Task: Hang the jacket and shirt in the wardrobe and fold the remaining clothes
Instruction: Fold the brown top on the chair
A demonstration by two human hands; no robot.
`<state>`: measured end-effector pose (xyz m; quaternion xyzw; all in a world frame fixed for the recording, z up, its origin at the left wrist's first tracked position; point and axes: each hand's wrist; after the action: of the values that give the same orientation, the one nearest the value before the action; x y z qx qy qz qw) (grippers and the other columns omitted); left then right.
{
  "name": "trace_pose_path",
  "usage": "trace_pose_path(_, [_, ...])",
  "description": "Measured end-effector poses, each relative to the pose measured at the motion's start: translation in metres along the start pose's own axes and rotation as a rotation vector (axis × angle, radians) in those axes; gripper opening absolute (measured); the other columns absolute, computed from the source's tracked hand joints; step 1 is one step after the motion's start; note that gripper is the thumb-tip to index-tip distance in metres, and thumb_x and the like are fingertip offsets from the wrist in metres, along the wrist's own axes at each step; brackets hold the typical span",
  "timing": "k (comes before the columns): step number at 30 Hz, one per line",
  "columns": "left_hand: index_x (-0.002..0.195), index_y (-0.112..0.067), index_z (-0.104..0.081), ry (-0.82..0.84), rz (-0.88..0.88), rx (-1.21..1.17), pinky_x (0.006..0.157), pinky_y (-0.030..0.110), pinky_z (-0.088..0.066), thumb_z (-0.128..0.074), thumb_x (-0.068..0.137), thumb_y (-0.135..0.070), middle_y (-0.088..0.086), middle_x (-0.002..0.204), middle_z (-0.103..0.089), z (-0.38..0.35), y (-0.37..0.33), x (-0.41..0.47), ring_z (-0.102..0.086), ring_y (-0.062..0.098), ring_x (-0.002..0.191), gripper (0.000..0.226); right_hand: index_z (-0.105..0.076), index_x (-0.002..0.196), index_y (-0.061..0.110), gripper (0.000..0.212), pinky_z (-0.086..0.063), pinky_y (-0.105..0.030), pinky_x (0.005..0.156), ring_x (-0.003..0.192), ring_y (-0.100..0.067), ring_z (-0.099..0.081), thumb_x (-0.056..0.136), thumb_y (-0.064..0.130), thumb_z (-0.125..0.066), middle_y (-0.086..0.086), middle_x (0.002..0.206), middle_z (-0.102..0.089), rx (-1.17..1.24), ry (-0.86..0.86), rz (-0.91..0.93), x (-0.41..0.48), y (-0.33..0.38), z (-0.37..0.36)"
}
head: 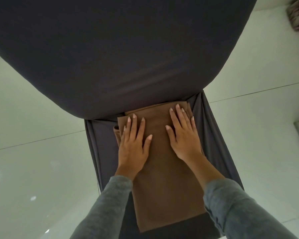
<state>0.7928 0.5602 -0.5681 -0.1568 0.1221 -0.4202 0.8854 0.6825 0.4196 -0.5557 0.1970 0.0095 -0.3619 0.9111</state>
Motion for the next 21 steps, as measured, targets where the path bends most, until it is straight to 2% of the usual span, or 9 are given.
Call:
trace_pose_path(3, [0.150,-0.015,-0.013,-0.023,0.075,0.048,0.119,0.039,0.000,-0.018,0.097,-0.051,0.007,0.158,-0.002,0.004,0.018,-0.004,0.003,0.021,0.146,0.064,0.000,0.150,0.020,0.068,0.005,-0.038,0.118,0.145,-0.010,0.007,0.092,0.055,-0.007,0.004,0.158,0.003,-0.074,0.021,-0.095,-0.009,-0.012,-0.001])
trace_pose_path(5, [0.150,-0.017,-0.004,-0.014,0.195,0.033,0.118,0.043,0.003,-0.016,0.096,-0.052,0.005,0.157,0.006,0.006,0.022,-0.011,0.010,0.020,0.145,0.066,0.002,0.150,0.018,0.069,0.007,-0.036,0.118,0.144,-0.010,0.009,0.092,0.055,-0.005,0.001,0.159,0.003,-0.087,0.012,-0.188,-0.022,-0.017,-0.002])
trace_pose_path(7, [0.149,-0.018,0.002,0.022,0.239,0.025,0.118,0.045,0.003,-0.012,0.094,-0.054,0.003,0.156,0.010,0.007,0.023,-0.022,0.012,0.019,0.144,0.067,0.004,0.149,0.018,0.067,0.009,-0.035,0.118,0.143,-0.009,0.012,0.092,0.053,-0.003,0.001,0.159,0.003,-0.082,0.024,-0.249,-0.038,-0.018,-0.001])
trace_pose_path(10, [0.149,-0.014,-0.001,0.052,0.246,0.018,0.117,0.049,0.002,-0.008,0.094,-0.057,0.003,0.156,0.010,0.011,0.021,-0.039,0.013,0.018,0.144,0.070,0.008,0.146,0.019,0.063,0.011,-0.034,0.117,0.143,-0.009,0.013,0.092,0.051,-0.001,0.001,0.159,0.003,-0.039,0.038,-0.289,-0.066,-0.016,-0.001])
trace_pose_path(12, [0.150,-0.012,-0.004,0.047,0.248,0.028,0.117,0.049,0.005,-0.010,0.096,-0.053,0.003,0.156,0.008,0.016,0.012,-0.050,0.013,0.018,0.144,0.068,0.004,0.147,0.019,0.061,0.016,-0.032,0.116,0.144,-0.011,0.010,0.095,0.049,-0.006,0.001,0.158,-0.001,-0.004,-0.006,-0.325,-0.088,-0.012,-0.002])
trace_pose_path(15, [0.150,-0.015,-0.008,0.077,0.025,-0.008,0.118,0.041,0.006,-0.014,0.100,-0.047,0.006,0.158,-0.002,0.021,-0.019,-0.071,0.002,0.020,0.146,0.059,-0.010,0.149,0.017,0.057,0.012,-0.031,0.118,0.145,-0.013,0.000,0.100,0.046,-0.012,-0.001,0.156,-0.013,0.018,-0.070,-0.291,-0.121,0.000,-0.006])
trace_pose_path(18, [0.151,-0.024,-0.006,0.190,-0.251,0.009,0.117,0.042,-0.007,-0.015,0.101,-0.048,0.003,0.158,-0.005,0.006,-0.047,-0.098,-0.003,0.020,0.147,0.056,-0.022,0.147,0.017,0.056,0.003,-0.033,0.119,0.143,-0.016,-0.013,0.100,0.047,-0.012,-0.002,0.153,-0.023,-0.009,-0.018,-0.233,-0.150,0.005,-0.014])
trace_pose_path(21, [0.151,-0.026,-0.006,0.229,-0.164,0.021,0.118,0.041,-0.005,-0.018,0.099,-0.053,0.001,0.159,-0.003,-0.007,-0.044,-0.114,-0.003,0.024,0.146,0.059,-0.023,0.147,0.016,0.059,0.004,-0.031,0.119,0.142,-0.019,-0.019,0.099,0.050,-0.014,0.000,0.152,-0.024,-0.009,0.000,-0.362,-0.167,0.001,-0.017])
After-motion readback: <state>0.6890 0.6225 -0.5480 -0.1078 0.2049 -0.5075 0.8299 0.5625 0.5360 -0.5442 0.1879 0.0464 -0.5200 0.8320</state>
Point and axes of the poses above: each hand's wrist, its own x-axis towards the middle knuckle, its own z-axis out of the back of the hand, y = z × x
